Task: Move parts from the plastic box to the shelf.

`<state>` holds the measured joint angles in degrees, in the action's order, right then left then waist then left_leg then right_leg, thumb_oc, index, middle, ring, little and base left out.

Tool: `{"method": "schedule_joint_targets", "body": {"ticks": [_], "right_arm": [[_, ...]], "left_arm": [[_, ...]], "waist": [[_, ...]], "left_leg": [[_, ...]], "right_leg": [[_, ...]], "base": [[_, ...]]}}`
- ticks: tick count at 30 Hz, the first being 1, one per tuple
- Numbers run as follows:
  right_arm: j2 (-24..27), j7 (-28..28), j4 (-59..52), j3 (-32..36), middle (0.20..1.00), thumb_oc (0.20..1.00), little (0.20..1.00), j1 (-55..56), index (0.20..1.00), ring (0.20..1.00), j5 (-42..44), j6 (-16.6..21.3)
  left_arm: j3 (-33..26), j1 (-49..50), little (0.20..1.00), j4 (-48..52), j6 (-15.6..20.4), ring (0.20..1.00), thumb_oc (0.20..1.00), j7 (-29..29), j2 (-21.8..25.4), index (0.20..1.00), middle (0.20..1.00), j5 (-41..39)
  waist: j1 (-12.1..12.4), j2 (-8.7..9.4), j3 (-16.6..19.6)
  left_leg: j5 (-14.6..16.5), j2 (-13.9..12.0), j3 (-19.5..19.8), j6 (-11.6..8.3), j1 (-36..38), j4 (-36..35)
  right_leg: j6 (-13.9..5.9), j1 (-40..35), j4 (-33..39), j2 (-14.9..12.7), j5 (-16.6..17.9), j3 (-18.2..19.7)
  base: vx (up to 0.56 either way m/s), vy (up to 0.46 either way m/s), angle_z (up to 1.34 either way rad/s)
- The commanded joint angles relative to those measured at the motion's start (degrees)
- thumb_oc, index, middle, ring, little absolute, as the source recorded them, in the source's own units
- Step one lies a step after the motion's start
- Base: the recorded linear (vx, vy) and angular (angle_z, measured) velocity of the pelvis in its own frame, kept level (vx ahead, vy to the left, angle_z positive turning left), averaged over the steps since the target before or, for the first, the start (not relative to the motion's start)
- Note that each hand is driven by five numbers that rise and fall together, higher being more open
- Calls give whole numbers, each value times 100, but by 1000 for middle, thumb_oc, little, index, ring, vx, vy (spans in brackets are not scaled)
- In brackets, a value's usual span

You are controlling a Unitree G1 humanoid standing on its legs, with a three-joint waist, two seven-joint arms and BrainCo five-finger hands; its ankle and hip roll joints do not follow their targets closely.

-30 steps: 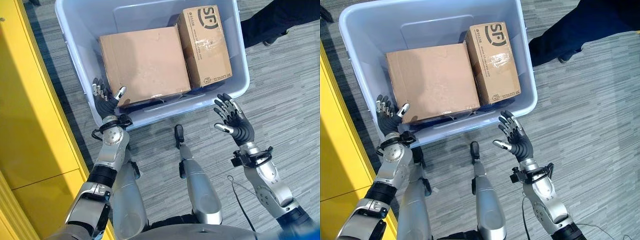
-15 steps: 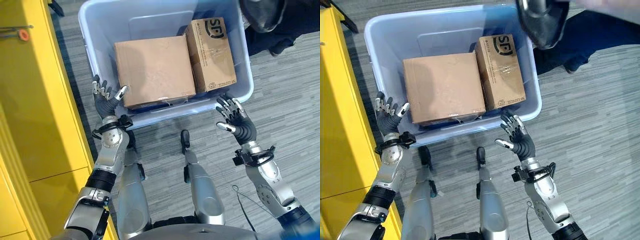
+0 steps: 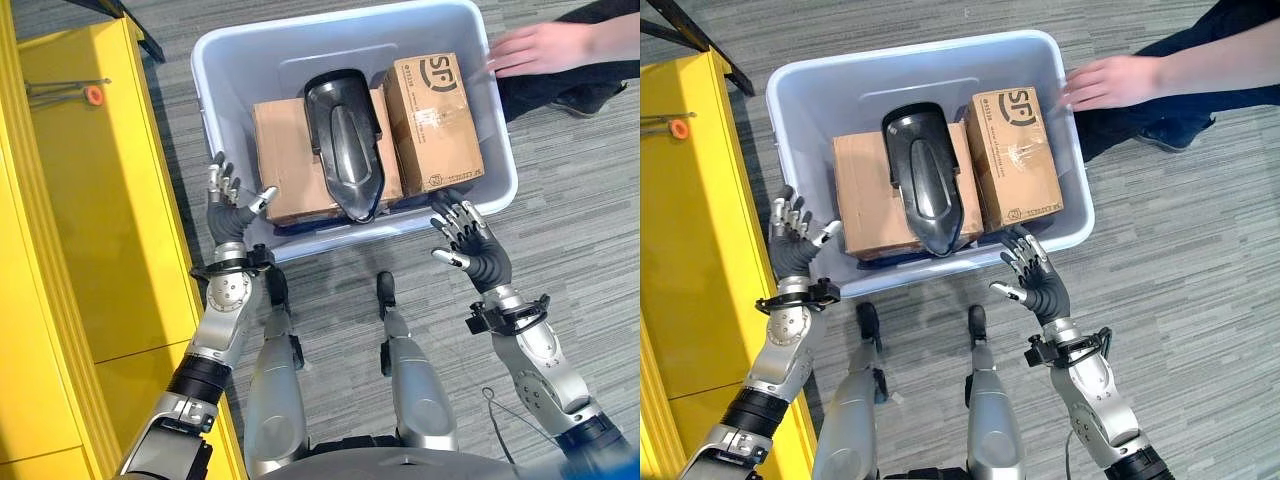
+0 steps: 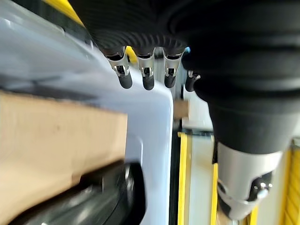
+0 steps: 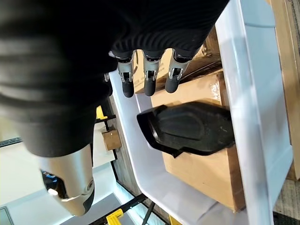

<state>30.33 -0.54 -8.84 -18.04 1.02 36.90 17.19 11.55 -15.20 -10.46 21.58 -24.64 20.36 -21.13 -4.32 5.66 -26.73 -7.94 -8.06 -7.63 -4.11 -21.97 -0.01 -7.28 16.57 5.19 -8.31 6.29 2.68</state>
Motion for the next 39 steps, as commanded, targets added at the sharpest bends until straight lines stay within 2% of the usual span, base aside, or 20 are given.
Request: {"method": "schedule_joint_targets", "body": {"ticks": [1,12,24,39], "right_arm": [[30,43,-2,255,1000,1000,1000,114,1000,1000,-2,220],[90,-11,17,116,1000,1000,1000,-36,1000,1000,-31,237],[52,-95,46,271,1000,1000,1000,-101,1000,1000,-94,362],[-82,-369,-42,263,1000,1000,1000,-787,1000,1000,-309,545]], "left_arm": [[-98,-272,1000,-236,169,1000,1000,239,71,1000,1000,198],[450,-970,1000,-411,86,1000,1000,263,-70,1000,1000,257],[183,-473,1000,-331,127,1000,1000,383,93,1000,1000,248],[198,-663,1000,-312,144,1000,1000,297,44,1000,1000,328]], "waist": [[-58,210,399],[-228,181,369],[-281,14,376],[-292,-61,433]], "left_leg": [[265,-155,236,-169,175,202],[293,-182,102,-173,201,253],[339,-203,-43,-192,240,283],[423,-178,-83,-181,164,375]], "right_leg": [[-102,108,-556,-192,-128,22],[-112,212,-573,-155,-89,187],[-98,301,-605,-133,-85,327],[-103,357,-568,-137,-66,387]], "base": [[0,0,0],[-8,-4,-7],[3,-7,-9],[6,-3,-3]]}}
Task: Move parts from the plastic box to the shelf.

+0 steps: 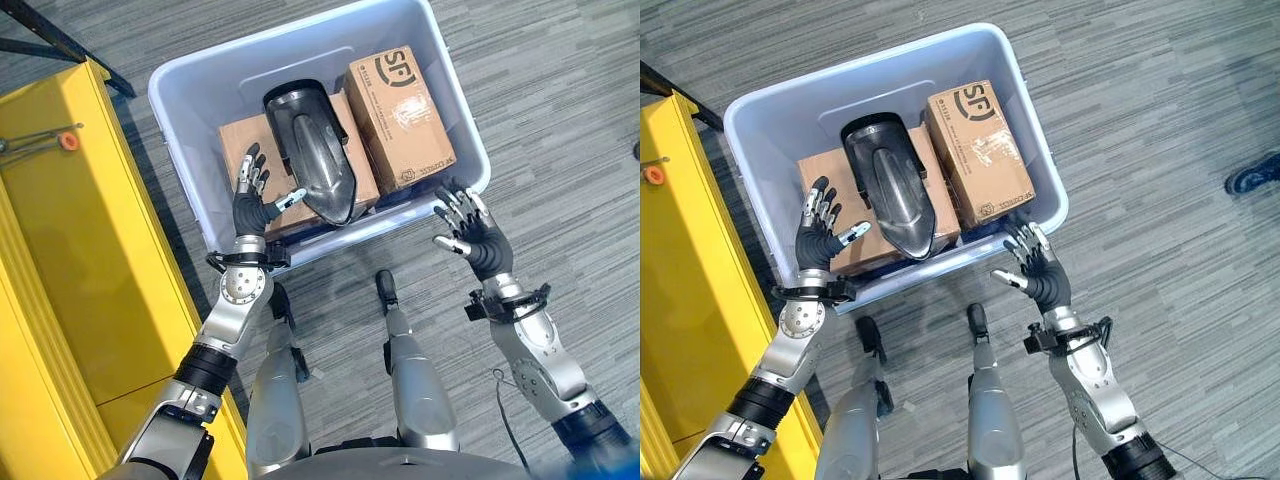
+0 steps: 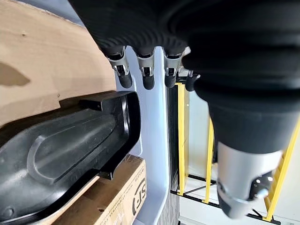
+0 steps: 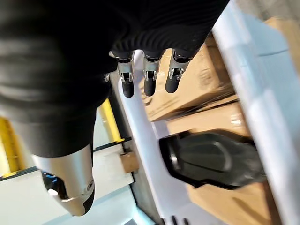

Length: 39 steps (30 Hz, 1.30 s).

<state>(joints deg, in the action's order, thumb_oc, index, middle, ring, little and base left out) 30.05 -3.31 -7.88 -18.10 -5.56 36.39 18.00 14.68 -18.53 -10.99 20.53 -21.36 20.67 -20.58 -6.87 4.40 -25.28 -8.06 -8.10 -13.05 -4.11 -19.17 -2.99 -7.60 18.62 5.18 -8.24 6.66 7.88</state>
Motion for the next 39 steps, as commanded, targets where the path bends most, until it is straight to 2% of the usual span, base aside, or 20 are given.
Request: {"method": "schedule_joint_targets", "body": {"ticks": [1,13,23,27,29,33,35,39], "right_arm": [[-81,-130,-141,215,1000,1000,1000,-261,1000,1000,-296,472],[-492,-917,341,-491,1000,1000,1000,-2339,1000,1000,-779,424],[-431,-1435,1139,-720,1000,1000,1000,-3818,1000,1000,-1543,142],[-242,-1651,1496,-721,1000,1000,1000,-4363,1000,1000,-2153,-22],[64,-1817,2025,-777,1000,1000,1000,-5077,1000,1000,-2888,-262],[279,-1917,2423,-888,1000,1000,1000,-5481,1000,1000,-3268,-380],[552,-1809,2525,-946,1000,1000,1000,-5653,1000,1000,-3488,-438],[688,-1783,2602,-1011,1000,1000,1000,-5725,1000,1000,-3647,-456]], "left_arm": [[-95,-342,1000,-256,244,1000,1000,-33,-8,1000,1000,251],[-16,-389,1000,-268,203,1000,1000,-131,35,1000,1000,99],[-12,-461,1000,-64,218,1000,1000,-170,119,1000,1000,54],[-76,-451,1000,17,225,1000,1000,-187,149,1000,1000,63],[-114,-493,1000,75,250,1000,1000,-180,200,1000,1000,168],[-121,-497,1000,119,257,1000,1000,-136,221,1000,1000,212],[-158,-492,1000,107,223,1000,1000,-97,219,1000,1000,296],[-154,-484,1000,106,210,1000,1000,-70,188,1000,1000,318]], "waist": [[-21,59,284],[241,61,110],[447,138,-56],[514,165,-127],[581,222,-214],[609,251,-272],[624,296,-318],[621,322,-325]], "left_leg": [[443,-166,473,-177,-139,697],[471,-81,640,-119,-394,826],[478,-20,787,-76,-739,995],[531,-15,852,-64,-833,1060],[539,-5,928,-58,-969,1107],[510,24,940,-44,-1052,1116],[561,21,950,-36,-1075,1138],[535,35,961,-26,-1117,1143]], "right_leg": [[-68,150,-574,-149,-107,-142],[-64,175,-571,-194,-97,-252],[-47,319,-643,-189,-89,-374],[-37,332,-673,-192,-120,-419],[-45,409,-713,-186,-113,-453],[-51,463,-716,-185,-77,-471],[-55,476,-738,-188,-105,-489],[-55,505,-726,-184,-81,-494]], "base": [[0,0,0],[1,-4,4],[-17,-12,13],[-14,-8,10],[-42,0,12],[-14,8,9],[-2,19,6],[2,1,-1]]}}
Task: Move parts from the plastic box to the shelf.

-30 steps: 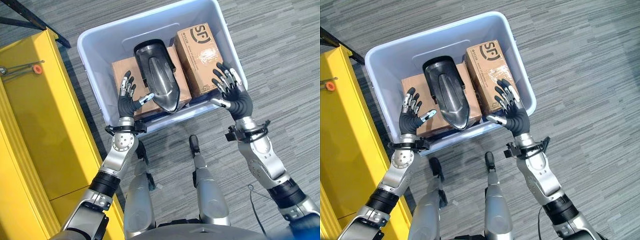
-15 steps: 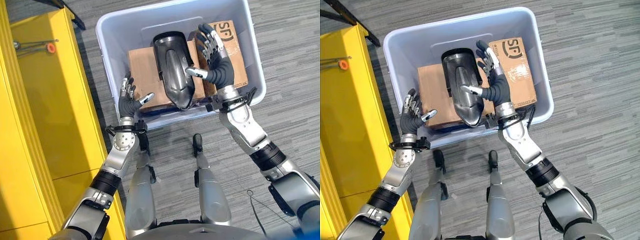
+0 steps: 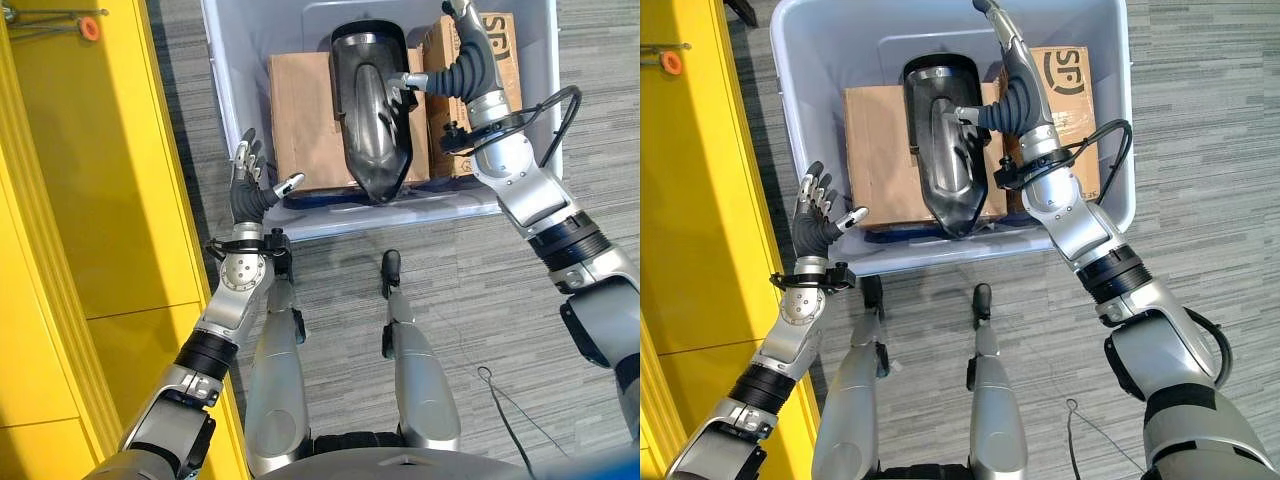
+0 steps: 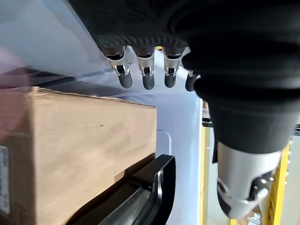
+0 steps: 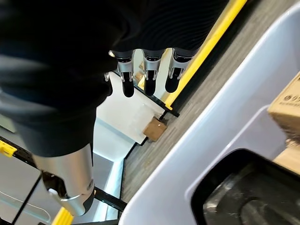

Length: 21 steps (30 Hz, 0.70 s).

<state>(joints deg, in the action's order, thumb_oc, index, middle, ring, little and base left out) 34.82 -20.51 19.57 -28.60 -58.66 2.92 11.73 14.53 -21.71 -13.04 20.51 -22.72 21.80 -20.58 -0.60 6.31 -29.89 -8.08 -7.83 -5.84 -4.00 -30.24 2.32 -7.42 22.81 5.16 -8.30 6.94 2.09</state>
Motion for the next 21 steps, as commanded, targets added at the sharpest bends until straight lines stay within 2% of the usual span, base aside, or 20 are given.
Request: {"method": "schedule_joint_targets", "body": {"ticks": [1,6,21], "right_arm": [[315,-85,-67,-46,1000,1000,1000,-465,1000,1000,-566,123],[533,-9,0,-150,1000,1000,1000,-559,1000,1000,-861,52],[827,281,575,-1305,1000,1000,1000,-1446,1000,1000,-1861,-63]], "left_arm": [[-124,-186,1000,294,210,1000,1000,86,67,1000,1000,341],[-77,-260,1000,291,199,1000,1000,112,-9,1000,1000,385],[82,-366,1000,343,234,1000,1000,206,-16,1000,1000,466]], "waist": [[-1,141,130],[3,180,107],[136,239,10]], "left_leg": [[581,5,241,-37,-2,628],[537,21,276,-26,-42,595],[556,84,362,-22,-214,629]], "right_leg": [[-72,69,-729,-175,-137,66],[-77,97,-721,-182,-119,43],[-89,83,-668,-199,-144,-92]], "base": [[0,0,0],[0,0,0],[0,-1,3]]}}
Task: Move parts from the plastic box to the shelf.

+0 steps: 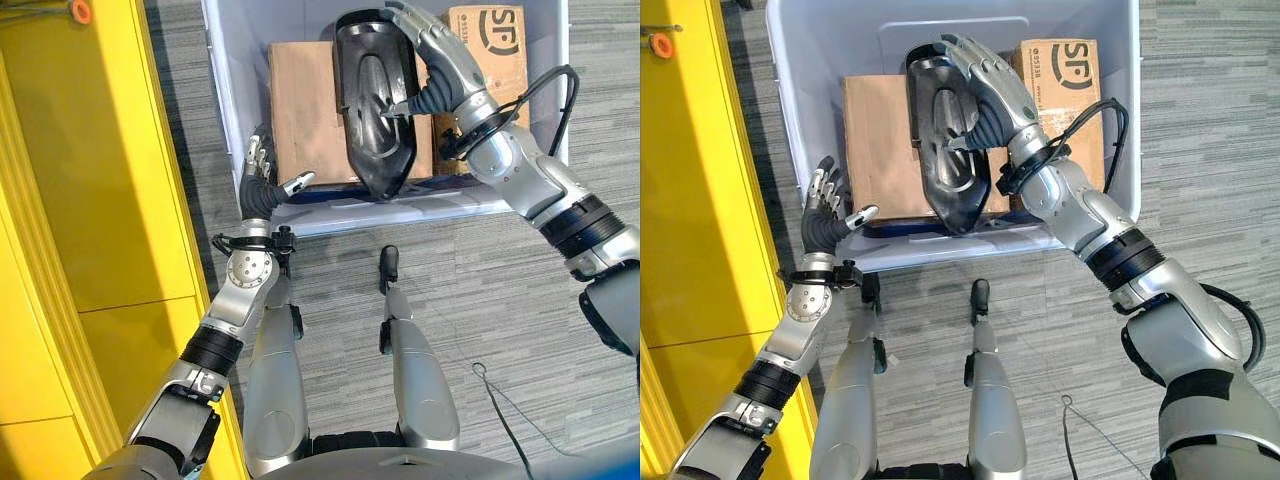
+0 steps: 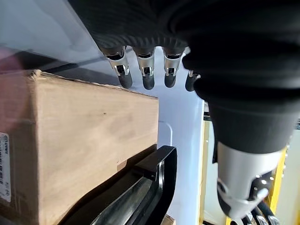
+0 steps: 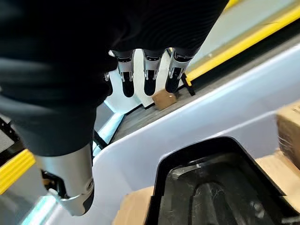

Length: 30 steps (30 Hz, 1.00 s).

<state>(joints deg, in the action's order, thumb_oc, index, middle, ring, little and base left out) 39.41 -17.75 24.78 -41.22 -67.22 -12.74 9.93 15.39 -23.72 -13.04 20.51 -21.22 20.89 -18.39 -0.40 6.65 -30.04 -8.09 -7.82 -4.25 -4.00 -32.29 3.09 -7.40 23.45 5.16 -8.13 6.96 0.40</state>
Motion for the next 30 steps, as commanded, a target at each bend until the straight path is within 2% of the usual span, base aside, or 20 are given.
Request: {"method": "schedule_joint_targets", "body": {"ticks": [1,13,23,26,30], "right_arm": [[381,30,89,-131,1000,1000,1000,-653,1000,1000,-357,101],[451,292,648,-981,1000,1000,1000,-1056,1000,1000,-864,55],[746,255,1353,-1215,1000,1000,1000,-1021,1000,1000,-1191,-113],[838,222,1467,-1341,1000,1000,1000,-1077,1000,1000,-1410,-150],[976,291,1566,-1920,1000,1000,1000,-1280,1000,1000,-2140,-200]], "left_arm": [[-9,-165,1000,359,237,1000,1000,59,100,1000,1000,248],[106,-219,1000,391,195,1000,1000,112,119,1000,1000,231],[116,-201,1000,349,181,1000,1000,93,108,1000,1000,280],[136,-225,1000,337,159,1000,1000,89,97,1000,1000,297],[191,-255,1000,347,138,1000,1000,113,129,1000,1000,334]], "waist": [[129,212,26],[240,204,25],[236,162,25],[224,162,25],[231,148,25]], "left_leg": [[546,99,217,-24,-27,546],[531,155,263,-35,-240,568],[538,190,271,-24,-371,565],[545,181,282,-24,-395,576],[546,193,278,-29,-443,572]], "right_leg": [[-93,34,-662,-211,-139,63],[-102,105,-662,-255,-162,-90],[-110,196,-664,-276,-167,-165],[-108,207,-659,-281,-176,-163],[-110,255,-652,-279,-181,-169]], "base": [[-1,-6,12],[2,-1,6],[3,4,3],[0,0,0],[8,-1,-1]]}}
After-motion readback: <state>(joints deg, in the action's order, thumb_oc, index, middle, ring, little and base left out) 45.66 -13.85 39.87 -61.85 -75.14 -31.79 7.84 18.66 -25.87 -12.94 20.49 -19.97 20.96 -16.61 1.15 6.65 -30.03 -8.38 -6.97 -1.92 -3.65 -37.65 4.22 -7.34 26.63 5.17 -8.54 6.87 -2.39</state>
